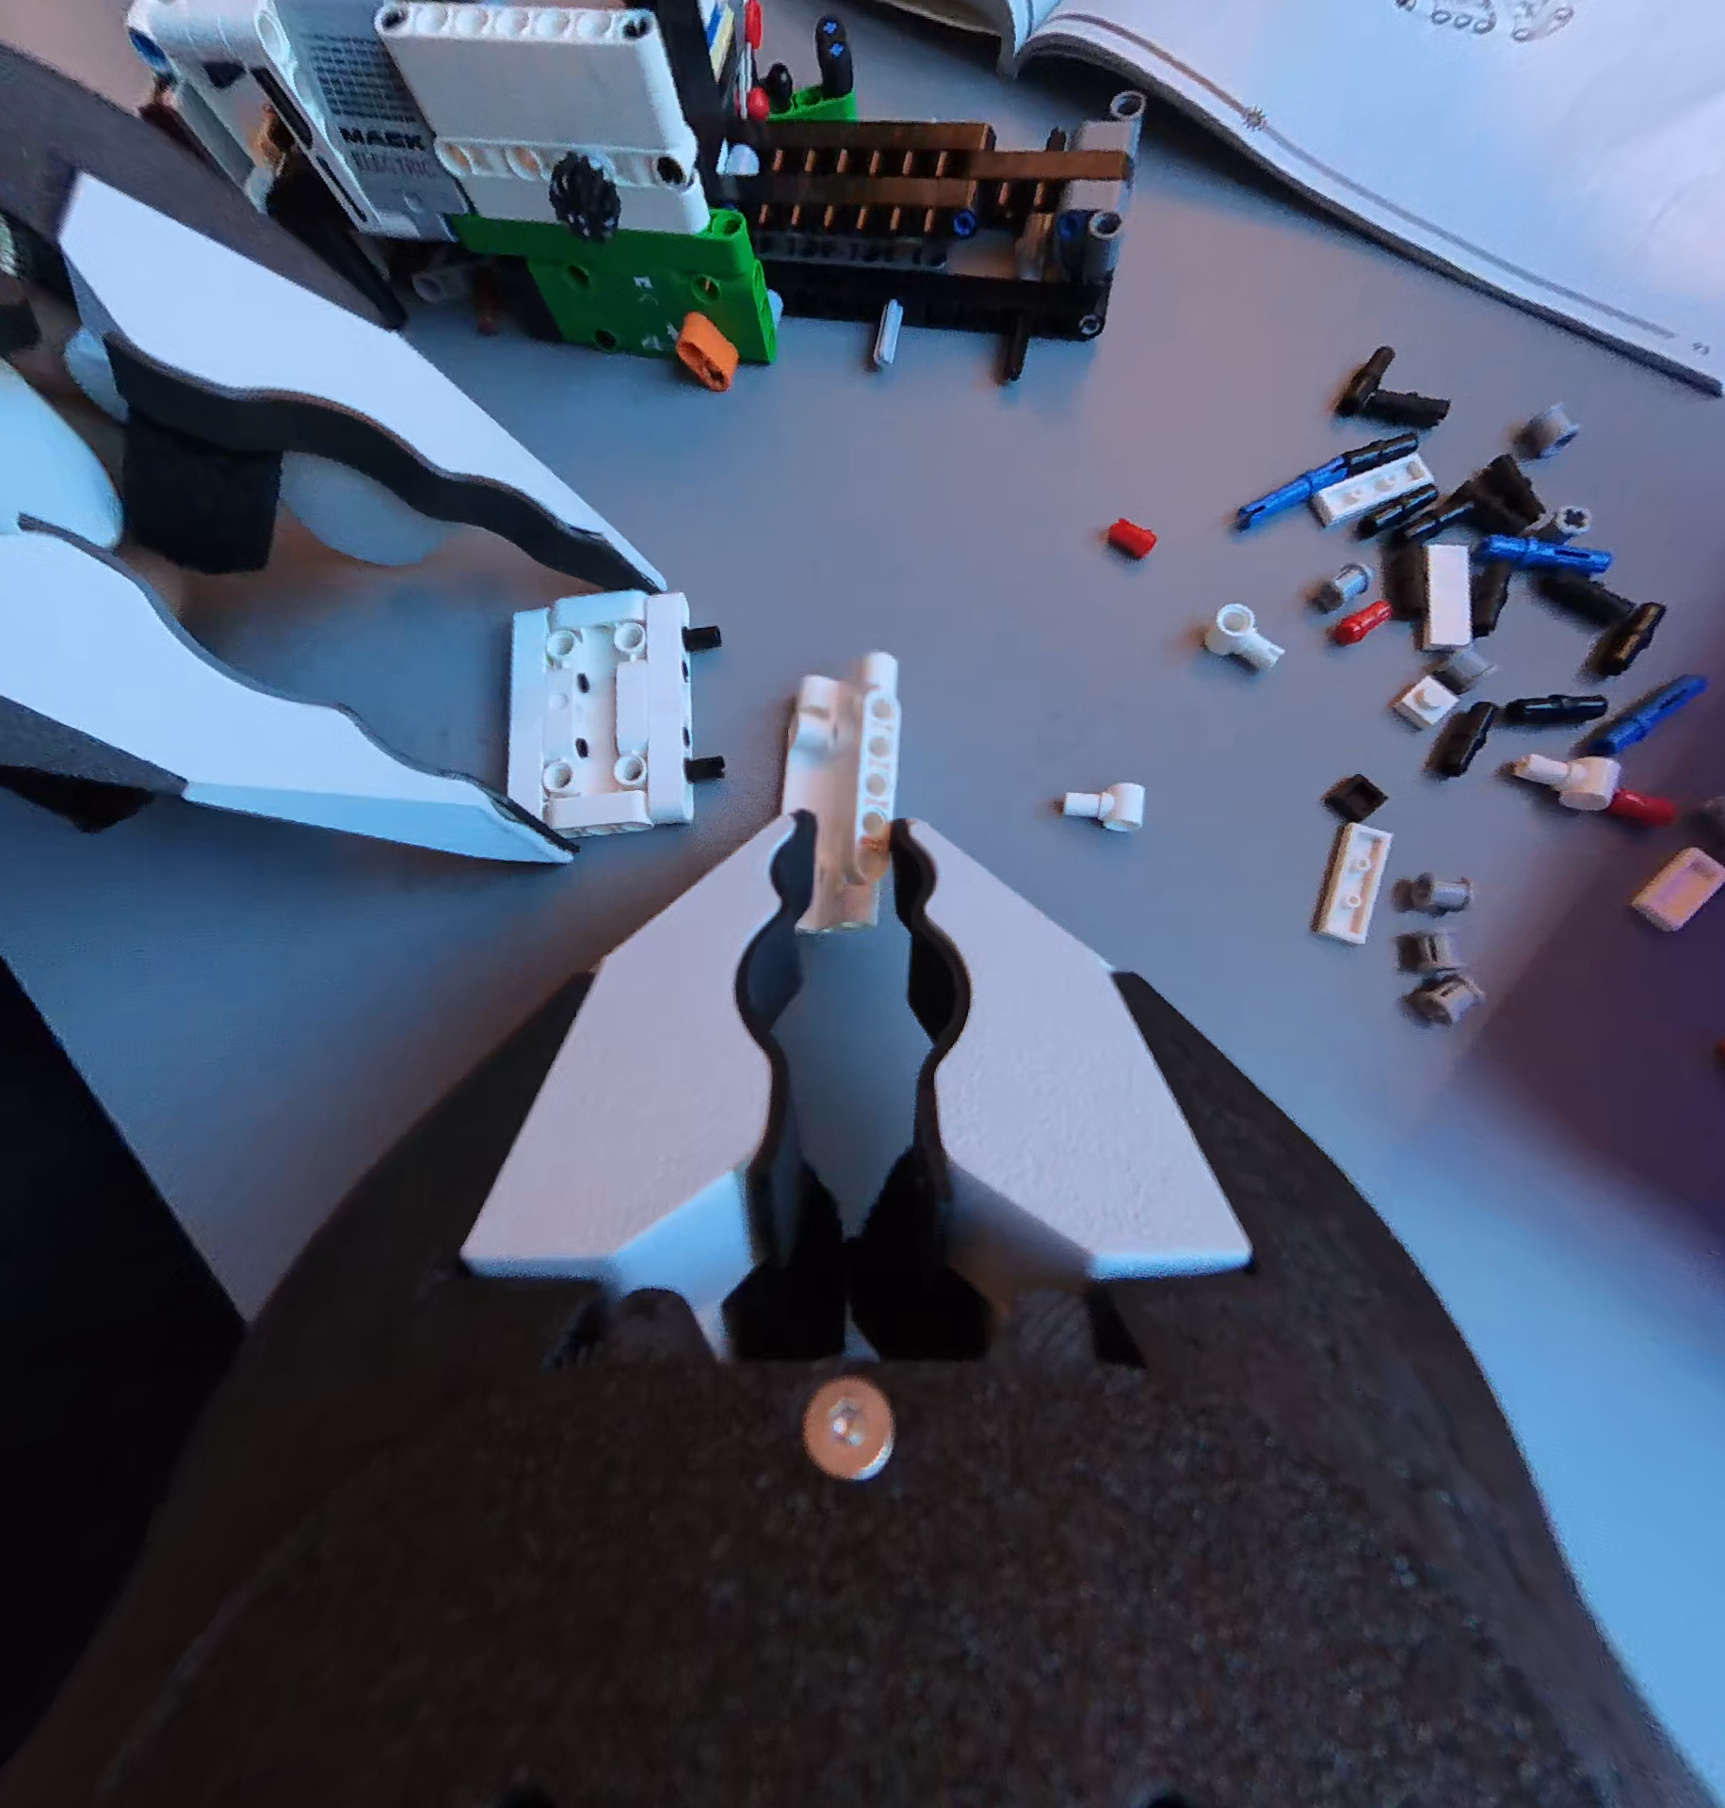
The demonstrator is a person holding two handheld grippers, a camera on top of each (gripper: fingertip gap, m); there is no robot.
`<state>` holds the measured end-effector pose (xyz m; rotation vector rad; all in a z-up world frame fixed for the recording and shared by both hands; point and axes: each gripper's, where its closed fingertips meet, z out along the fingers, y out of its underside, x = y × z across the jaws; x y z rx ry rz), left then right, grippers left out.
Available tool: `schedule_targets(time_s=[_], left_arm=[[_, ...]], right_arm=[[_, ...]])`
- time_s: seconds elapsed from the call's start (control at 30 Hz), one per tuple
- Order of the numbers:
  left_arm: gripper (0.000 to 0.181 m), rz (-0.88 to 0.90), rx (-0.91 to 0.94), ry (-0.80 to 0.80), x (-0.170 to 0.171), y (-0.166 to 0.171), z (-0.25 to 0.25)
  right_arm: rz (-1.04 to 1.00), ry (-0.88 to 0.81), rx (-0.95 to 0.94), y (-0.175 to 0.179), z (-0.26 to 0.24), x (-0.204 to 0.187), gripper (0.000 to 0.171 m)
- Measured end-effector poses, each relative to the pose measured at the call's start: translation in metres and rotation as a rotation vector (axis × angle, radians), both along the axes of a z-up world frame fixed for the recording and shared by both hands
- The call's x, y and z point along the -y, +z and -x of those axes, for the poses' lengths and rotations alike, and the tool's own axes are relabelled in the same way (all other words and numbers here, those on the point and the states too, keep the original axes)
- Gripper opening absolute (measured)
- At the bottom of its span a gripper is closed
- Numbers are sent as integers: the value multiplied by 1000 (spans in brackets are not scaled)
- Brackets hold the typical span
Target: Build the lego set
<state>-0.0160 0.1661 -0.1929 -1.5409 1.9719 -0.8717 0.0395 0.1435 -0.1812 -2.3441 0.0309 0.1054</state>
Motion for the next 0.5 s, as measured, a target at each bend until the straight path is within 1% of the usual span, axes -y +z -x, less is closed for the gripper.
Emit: schedule_targets(time_s=[0.03, 0.1, 0.17, 0.2, 0.27, 0.33, 0.4, 0.43, 0.47, 0.5], left_arm=[[61, -22, 12, -19, 1, 1, 1], [61, -95, 64, -53, 1, 6, 3], [61, -130, 124, -85, 3, 16, 6], [61, -138, 164, -100, 5, 23, 8], [61, -168, 269, -130, 10, 45, 11], [61, -226, 364, -175, 15, 64, 15], [61, -287, 415, -217, 19, 75, 19], [61, -302, 432, -232, 21, 79, 21], [61, -302, 444, -231, 21, 81, 22], [59, -272, 468, -212, 20, 85, 23]], right_arm=[[-21, -11, -23, 4, 0, 1, 20], [-111, -30, -91, 21, 2, 1, 27], [-202, -31, -192, 36, 8, 2, 31], [-239, -18, -268, 41, 15, 1, 36], [-275, 34, -498, 47, 36, -1, 43], [-310, 104, -707, 57, 57, -4, 45], [-321, 163, -806, 64, 73, -6, 39], [-319, 188, -825, 66, 80, -7, 30], [-326, 222, -836, 70, 86, -6, 8], [-355, 213, -838, 74, 86, -8, 8]])
